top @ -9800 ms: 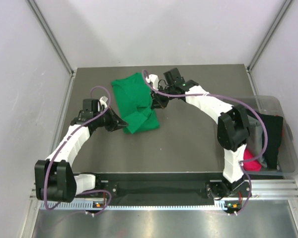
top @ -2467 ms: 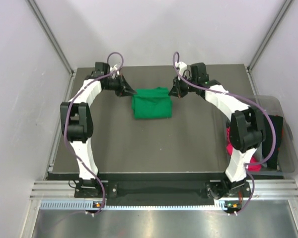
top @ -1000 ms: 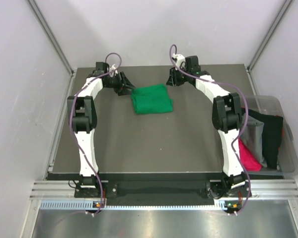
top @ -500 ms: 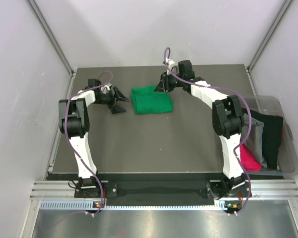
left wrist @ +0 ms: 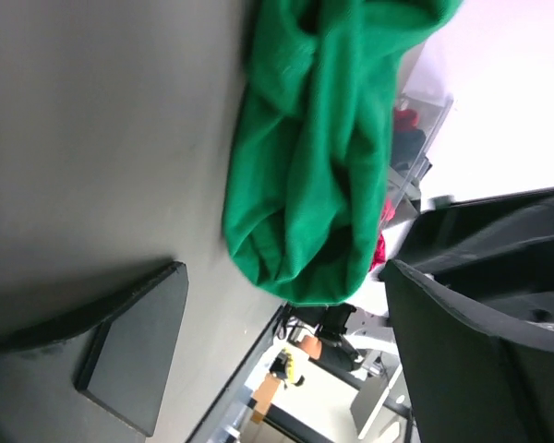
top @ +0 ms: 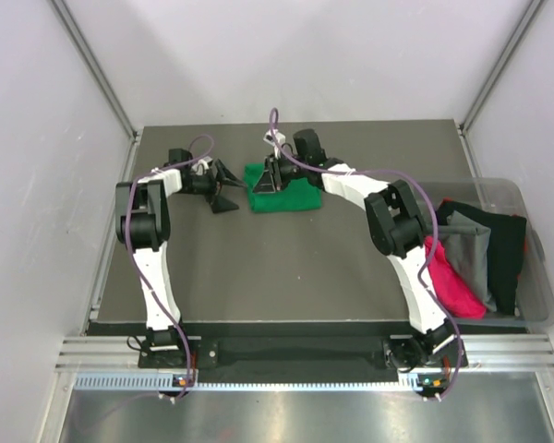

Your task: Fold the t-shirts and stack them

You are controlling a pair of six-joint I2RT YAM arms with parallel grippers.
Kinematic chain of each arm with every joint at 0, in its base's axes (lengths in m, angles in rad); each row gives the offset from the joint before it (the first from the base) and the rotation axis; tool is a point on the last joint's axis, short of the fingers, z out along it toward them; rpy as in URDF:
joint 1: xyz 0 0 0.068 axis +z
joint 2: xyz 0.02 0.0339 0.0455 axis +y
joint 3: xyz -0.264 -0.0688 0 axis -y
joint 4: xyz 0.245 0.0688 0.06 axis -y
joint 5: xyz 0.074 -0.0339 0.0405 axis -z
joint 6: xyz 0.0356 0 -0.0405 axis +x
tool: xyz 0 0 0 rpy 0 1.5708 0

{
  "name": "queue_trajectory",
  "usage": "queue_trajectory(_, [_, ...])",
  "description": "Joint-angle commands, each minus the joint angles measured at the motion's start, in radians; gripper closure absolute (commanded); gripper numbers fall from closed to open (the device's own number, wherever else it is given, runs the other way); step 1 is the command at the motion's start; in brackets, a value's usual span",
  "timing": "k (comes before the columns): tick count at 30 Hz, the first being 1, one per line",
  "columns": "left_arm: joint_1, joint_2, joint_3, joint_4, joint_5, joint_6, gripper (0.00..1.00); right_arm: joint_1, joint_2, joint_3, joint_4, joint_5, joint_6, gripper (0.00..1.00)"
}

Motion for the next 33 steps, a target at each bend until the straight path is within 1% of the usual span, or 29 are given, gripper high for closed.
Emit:
queue_trajectory(1, [-0.010,0.063,0.015,0.087,0.011,-0.038,0.07,0.004,-0.001,-0.021,0.060,-0.024,0.006,0.73])
queue_trajectory(9, [-0.054,0.115,0.055,0.104,0.004,-0.064,0.04,0.010,0.014,-0.039,0.063,-0.024,0.000,0.74])
queue_trajectory(12, [-0.054,0.128,0.061,0.109,0.003,-0.074,0.01,0.019,0.022,-0.046,0.063,-0.024,-0.004,0.74])
queue_trajectory(13, [-0.085,0.134,0.064,0.109,0.003,-0.074,0.01,0.022,0.028,-0.046,0.063,-0.024,-0.006,0.74])
queue_trajectory(23, [-0.102,0.161,0.075,0.129,-0.014,-0.104,0.02,0.045,0.072,-0.041,0.063,-0.028,-0.006,0.75])
queue_trajectory(27, [-0.114,0.167,0.058,0.182,-0.003,-0.159,0.02,0.050,0.065,-0.035,0.056,-0.028,-0.020,0.75])
queue_trajectory(30, [-0.123,0.172,0.056,0.184,-0.005,-0.159,0.02,0.048,0.046,-0.023,0.030,-0.028,-0.047,0.75])
queue_trajectory(31, [-0.125,0.169,0.055,0.184,-0.005,-0.162,0.06,0.050,0.040,-0.020,0.021,-0.030,-0.055,0.75])
queue_trajectory(32, [-0.126,0.172,0.046,0.195,-0.003,-0.167,0.18,0.050,0.017,-0.016,0.014,-0.032,-0.067,0.75])
queue_trajectory(33, [-0.131,0.171,0.043,0.196,0.004,-0.172,0.25,0.050,0.004,-0.016,0.014,-0.035,-0.073,0.75])
